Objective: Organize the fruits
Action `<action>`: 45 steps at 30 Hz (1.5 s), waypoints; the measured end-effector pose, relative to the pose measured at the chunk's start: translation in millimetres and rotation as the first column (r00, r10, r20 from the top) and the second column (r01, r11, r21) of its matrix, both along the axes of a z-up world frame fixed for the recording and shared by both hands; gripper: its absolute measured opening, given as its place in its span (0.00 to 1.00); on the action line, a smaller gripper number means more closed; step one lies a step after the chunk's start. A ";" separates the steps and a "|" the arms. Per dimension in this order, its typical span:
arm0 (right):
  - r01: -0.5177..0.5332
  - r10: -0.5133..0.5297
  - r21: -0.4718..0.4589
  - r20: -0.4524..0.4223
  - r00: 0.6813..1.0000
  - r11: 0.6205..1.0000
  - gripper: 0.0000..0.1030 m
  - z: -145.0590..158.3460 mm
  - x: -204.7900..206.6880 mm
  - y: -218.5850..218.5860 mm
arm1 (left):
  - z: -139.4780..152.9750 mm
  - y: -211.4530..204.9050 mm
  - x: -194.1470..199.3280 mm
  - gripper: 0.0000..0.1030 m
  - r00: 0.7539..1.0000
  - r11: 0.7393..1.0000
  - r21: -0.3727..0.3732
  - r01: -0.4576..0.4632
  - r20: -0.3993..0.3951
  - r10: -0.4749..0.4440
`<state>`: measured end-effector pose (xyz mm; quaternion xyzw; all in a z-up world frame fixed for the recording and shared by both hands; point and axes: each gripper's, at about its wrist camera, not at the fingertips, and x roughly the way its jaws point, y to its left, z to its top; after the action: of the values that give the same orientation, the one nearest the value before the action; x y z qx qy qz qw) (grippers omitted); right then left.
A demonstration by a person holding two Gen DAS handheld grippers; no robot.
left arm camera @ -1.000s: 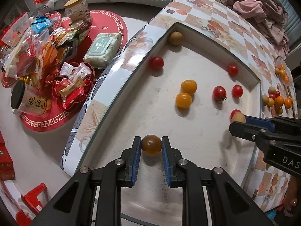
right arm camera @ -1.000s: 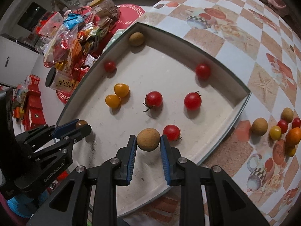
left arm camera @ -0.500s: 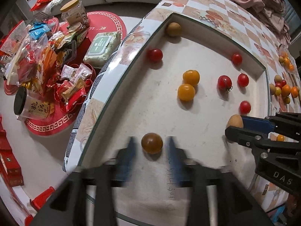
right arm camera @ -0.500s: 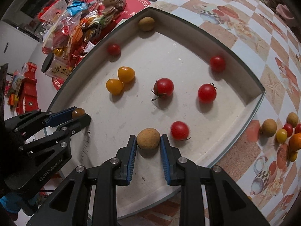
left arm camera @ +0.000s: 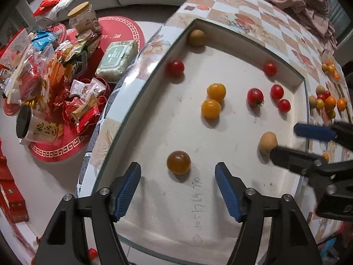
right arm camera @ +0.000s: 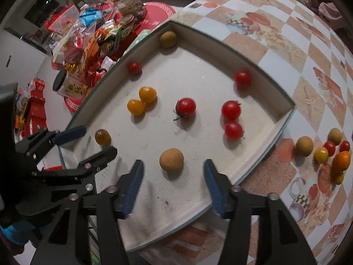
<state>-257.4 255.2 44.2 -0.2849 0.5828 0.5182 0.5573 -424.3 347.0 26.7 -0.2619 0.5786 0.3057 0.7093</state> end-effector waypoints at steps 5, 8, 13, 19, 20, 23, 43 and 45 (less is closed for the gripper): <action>0.028 -0.028 -0.007 -0.005 1.000 1.000 0.77 8.8 2.3 1.6 | 7.9 -6.0 2.6 0.99 1.000 1.000 0.009 0.015 0.003 -0.015; 0.041 -0.041 -0.016 0.015 0.999 0.999 0.78 12.9 1.9 1.1 | 10.6 -7.8 3.5 0.99 1.000 1.000 -0.002 0.016 0.009 -0.016; 0.087 -0.087 -0.025 0.025 0.996 0.996 0.84 21.8 8.3 -2.2 | 12.8 -10.7 5.7 0.99 0.999 0.999 -0.018 0.035 0.004 -0.035; 0.130 -0.128 -0.053 0.035 0.991 0.990 0.99 30.6 17.5 -2.3 | 22.2 -17.6 8.4 0.99 0.998 0.998 0.019 0.058 -0.015 -0.058; 0.135 -0.133 -0.057 0.036 0.990 0.989 1.00 31.0 18.7 -2.9 | 22.6 -17.0 7.9 0.99 0.999 0.999 0.006 0.052 -0.016 -0.052; 0.151 -0.149 -0.069 0.034 0.988 0.986 1.00 33.8 20.4 -5.9 | 21.7 -15.5 7.4 0.99 0.998 1.000 -0.006 0.030 -0.056 -0.031; 0.145 -0.135 -0.125 0.084 0.987 0.982 1.00 64.5 18.4 -19.8 | 59.1 -31.7 6.3 0.99 0.991 0.993 -0.036 0.115 -0.066 -0.117; 0.137 -0.126 -0.129 0.089 0.988 0.982 1.00 66.5 16.3 -20.4 | 62.5 -33.1 8.0 0.99 0.989 0.991 -0.039 0.129 -0.062 -0.131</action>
<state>-241.1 234.9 110.7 -0.3032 0.6111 0.4278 0.5929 -416.2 313.9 89.2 -0.2260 0.6225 0.2569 0.7039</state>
